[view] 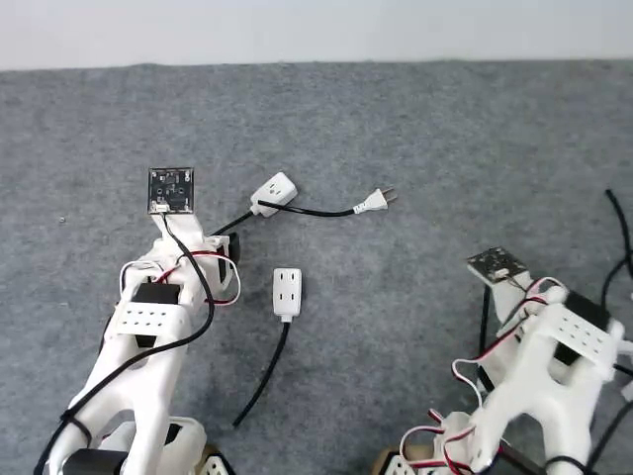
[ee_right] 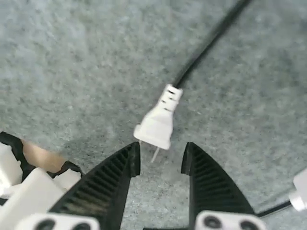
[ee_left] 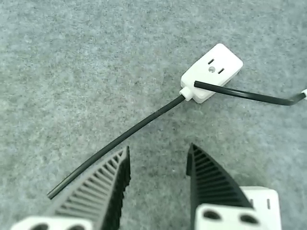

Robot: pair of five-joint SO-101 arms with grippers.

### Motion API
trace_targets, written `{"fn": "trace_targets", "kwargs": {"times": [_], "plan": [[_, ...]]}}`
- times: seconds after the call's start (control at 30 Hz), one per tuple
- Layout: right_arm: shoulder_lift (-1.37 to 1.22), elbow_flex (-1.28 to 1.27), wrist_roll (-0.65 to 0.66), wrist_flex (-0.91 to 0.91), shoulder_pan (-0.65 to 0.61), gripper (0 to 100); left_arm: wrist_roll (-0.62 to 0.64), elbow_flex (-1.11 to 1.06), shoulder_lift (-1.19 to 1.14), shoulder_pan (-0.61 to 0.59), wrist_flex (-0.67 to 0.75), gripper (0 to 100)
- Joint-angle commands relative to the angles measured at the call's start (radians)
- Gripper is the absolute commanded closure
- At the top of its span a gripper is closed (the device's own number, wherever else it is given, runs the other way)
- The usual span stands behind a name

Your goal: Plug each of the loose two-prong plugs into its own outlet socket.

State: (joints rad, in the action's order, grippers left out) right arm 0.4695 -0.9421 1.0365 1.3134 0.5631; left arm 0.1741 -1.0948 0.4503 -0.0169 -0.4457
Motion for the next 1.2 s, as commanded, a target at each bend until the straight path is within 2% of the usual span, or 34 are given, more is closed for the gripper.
{"fn": "trace_targets", "kwargs": {"times": [0.0,0.2,0.43,0.6,0.73,1.17], "plan": [[0.035,-0.044,-0.032,-0.107,-0.031,84.4,-0.008,0.008,0.003,-0.006,0.023,82],[0.035,-0.127,-0.253,-0.302,-0.035,84.5,-0.008,0.008,0.003,-0.006,0.025,82],[0.039,-0.135,-0.295,-0.317,-0.077,84.5,-0.008,0.008,0.002,-0.005,0.026,82],[0.035,-0.138,-0.431,-0.317,-0.122,85.7,-0.008,0.008,0.002,-0.003,0.026,82],[0.035,-0.166,-0.446,-0.338,-0.128,91.1,-0.008,0.008,0.002,-0.003,0.026,82],[0.033,-0.17,-0.445,-0.361,-0.105,91.1,-0.008,0.008,0.002,-0.002,0.025,82]]}}
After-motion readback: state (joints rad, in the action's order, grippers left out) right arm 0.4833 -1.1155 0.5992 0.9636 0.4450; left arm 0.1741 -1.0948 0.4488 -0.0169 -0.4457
